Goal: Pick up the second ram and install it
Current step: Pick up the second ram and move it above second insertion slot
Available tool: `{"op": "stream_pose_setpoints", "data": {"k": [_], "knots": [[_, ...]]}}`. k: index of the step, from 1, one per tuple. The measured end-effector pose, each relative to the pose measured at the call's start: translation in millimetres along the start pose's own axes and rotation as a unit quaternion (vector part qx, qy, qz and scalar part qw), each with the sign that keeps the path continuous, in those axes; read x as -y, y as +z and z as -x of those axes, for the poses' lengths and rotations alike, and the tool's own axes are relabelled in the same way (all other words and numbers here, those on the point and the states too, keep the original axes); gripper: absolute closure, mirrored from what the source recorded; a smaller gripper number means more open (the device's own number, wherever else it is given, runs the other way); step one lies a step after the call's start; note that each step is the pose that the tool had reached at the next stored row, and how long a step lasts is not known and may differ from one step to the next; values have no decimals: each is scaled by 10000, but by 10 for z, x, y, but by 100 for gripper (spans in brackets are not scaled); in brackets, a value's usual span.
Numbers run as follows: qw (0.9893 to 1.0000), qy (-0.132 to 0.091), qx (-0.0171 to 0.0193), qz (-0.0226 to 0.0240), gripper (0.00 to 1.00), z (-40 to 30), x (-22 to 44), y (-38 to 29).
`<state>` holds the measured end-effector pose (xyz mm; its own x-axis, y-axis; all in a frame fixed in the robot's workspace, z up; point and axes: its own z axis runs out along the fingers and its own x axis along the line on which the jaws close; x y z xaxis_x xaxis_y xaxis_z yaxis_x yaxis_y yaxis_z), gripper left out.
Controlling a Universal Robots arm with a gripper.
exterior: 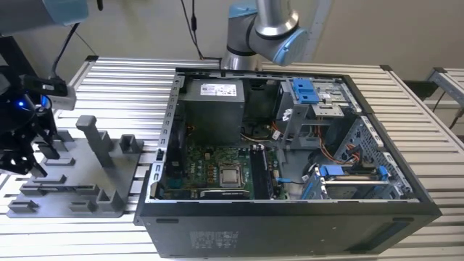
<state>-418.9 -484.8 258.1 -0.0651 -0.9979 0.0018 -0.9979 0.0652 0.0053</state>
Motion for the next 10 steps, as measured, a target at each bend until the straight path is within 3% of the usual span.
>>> {"op": "stream_pose_setpoints", "data": {"k": [10], "knots": [[10000, -1, 1, -16, 52, -37, -5, 113]]}}
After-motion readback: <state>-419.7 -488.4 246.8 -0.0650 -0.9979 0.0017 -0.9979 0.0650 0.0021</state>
